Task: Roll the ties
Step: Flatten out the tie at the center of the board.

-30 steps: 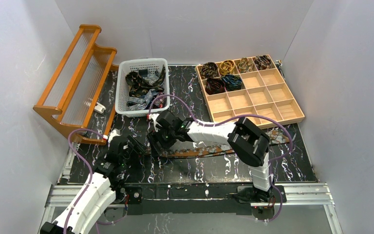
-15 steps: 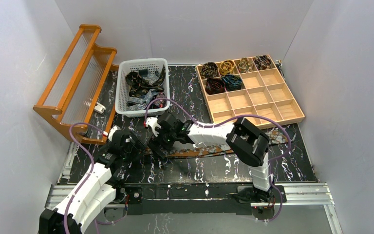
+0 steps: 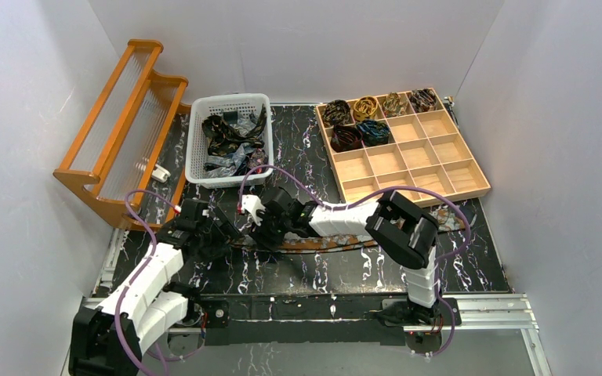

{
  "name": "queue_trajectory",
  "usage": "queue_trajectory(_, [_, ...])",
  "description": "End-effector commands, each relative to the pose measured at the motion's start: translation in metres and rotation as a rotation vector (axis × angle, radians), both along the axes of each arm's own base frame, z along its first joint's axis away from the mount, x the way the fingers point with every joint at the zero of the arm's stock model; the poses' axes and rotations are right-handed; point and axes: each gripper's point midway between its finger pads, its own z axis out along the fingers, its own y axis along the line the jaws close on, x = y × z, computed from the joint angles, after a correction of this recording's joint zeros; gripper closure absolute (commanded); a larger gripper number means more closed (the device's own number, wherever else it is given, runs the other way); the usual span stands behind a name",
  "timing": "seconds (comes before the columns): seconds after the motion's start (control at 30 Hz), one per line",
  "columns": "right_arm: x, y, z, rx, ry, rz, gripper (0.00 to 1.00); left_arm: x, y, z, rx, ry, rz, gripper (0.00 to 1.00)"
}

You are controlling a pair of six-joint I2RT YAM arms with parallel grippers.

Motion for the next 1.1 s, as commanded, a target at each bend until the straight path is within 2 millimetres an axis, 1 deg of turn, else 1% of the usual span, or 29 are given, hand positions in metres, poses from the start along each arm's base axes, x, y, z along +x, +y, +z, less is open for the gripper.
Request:
queue_trajectory(0.0, [-0.015,-0.034,-0.024,-0.123,0.060,0.006,0.42,0.002,-0.004,0.012,-0.027,-0.015,-0.050,0.18])
queue_trajectory(0.13, [-0.014,-0.043,-0.025,-0.133,0.062,-0.004,0.41,0.000,-0.011,0.009,-0.058,-0.006,-0.086,0.21])
queue_trajectory(0.3, [-0.011,-0.038,-0.021,-0.129,0.078,-0.007,0.41,0.000,-0.012,0.007,-0.073,-0.024,-0.077,0.23])
queue_trajectory(0.43, [-0.006,-0.046,-0.026,-0.147,0.102,-0.037,0.42,-0.001,-0.013,0.008,-0.077,-0.025,-0.074,0.23])
queue_trajectory(0.53, [-0.007,-0.054,-0.027,-0.152,0.132,-0.060,0.38,0.000,-0.013,0.011,-0.083,-0.039,-0.071,0.23])
queue_trajectory(0.63, [-0.011,-0.061,-0.029,-0.156,0.150,-0.071,0.39,0.000,-0.013,0.010,-0.088,-0.042,-0.067,0.24])
queue_trajectory(0.77, [-0.021,-0.068,-0.030,-0.159,0.191,-0.068,0.41,-0.002,-0.016,0.006,-0.104,-0.036,-0.074,0.26])
queue_trajectory(0.9, [-0.018,-0.075,-0.028,-0.163,0.166,-0.084,0.43,-0.003,-0.019,0.000,-0.117,-0.037,-0.095,0.28])
queue_trajectory(0.97, [-0.017,-0.078,-0.028,-0.165,0.170,-0.087,0.44,-0.002,-0.018,-0.001,-0.109,-0.041,-0.092,0.29])
queue_trajectory(1.07, [-0.015,-0.078,-0.024,-0.155,0.175,-0.086,0.43,0.000,-0.013,-0.004,-0.083,-0.048,-0.080,0.31])
